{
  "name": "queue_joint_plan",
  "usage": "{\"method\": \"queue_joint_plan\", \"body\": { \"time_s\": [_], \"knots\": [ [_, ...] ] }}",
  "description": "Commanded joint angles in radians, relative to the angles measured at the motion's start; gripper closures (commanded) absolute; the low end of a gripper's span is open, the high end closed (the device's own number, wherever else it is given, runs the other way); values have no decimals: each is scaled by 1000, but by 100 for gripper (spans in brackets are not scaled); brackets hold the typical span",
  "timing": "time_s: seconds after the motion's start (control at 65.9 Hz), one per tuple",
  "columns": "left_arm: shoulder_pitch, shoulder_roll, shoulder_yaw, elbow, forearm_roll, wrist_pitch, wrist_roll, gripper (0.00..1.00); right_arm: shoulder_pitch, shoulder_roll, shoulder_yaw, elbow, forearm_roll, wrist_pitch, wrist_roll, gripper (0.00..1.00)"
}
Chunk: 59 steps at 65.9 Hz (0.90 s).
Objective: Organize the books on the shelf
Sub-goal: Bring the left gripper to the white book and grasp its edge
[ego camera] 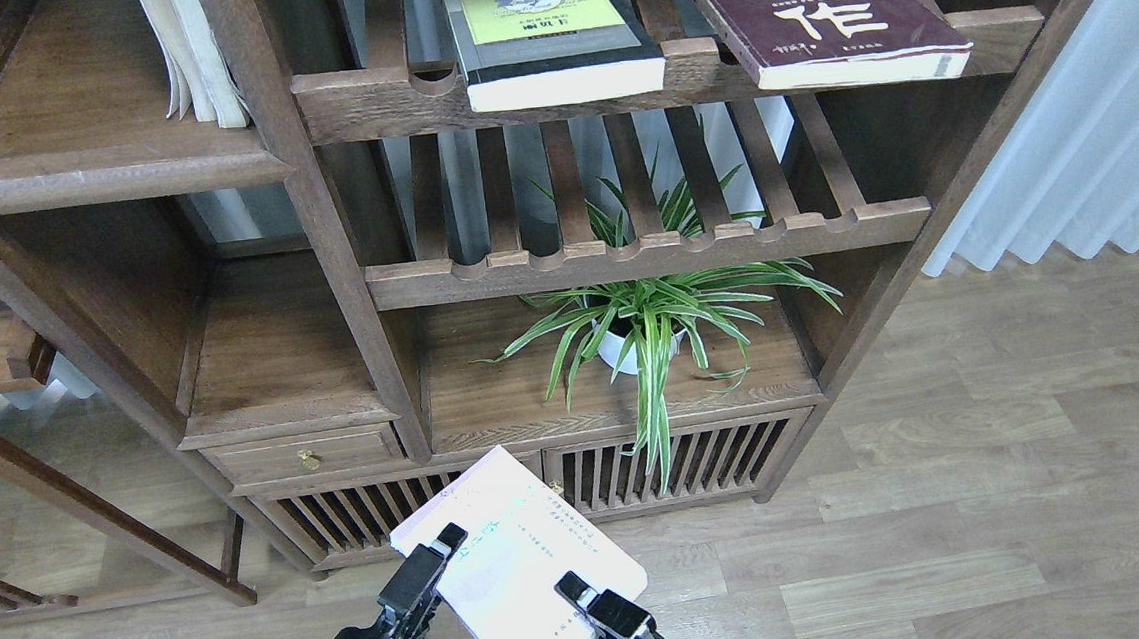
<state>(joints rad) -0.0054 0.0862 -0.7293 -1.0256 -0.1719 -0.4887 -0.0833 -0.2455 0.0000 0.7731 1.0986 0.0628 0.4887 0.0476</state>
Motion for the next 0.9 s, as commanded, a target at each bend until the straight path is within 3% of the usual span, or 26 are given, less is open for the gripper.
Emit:
{"method": "queue_joint_plan", "body": {
  "time_s": [0.0,0.121,0.304,0.607,0.714,0.774,0.82,0.866,0.881],
  "knots": [
    [-8,1,2,1,-1,0,-7,39,0,0,0,0,0,0,0,87],
    [-11,6,5,-1,-1,0,-7,44,0,0,0,0,0,0,0,87],
    [-14,3,44,-1,0,0,0,64,0,0,2,-2,0,0,0,85],
    [-10,17,50,-4,0,0,-4,79,0,0,5,0,2,0,1,85],
    [-4,15,51,-5,-1,0,-9,91,0,0,8,1,2,0,1,84],
    [-2,15,50,-11,-3,0,-9,92,0,0,6,1,2,0,1,79],
    [-1,17,45,-16,-6,0,-9,93,0,0,5,1,0,0,1,67],
    [-1,21,39,-19,-6,0,-6,93,0,0,0,1,-5,0,1,49],
    [-1,29,36,-21,-8,0,-6,93,2,0,-1,1,-9,0,1,37]
  ]
}}
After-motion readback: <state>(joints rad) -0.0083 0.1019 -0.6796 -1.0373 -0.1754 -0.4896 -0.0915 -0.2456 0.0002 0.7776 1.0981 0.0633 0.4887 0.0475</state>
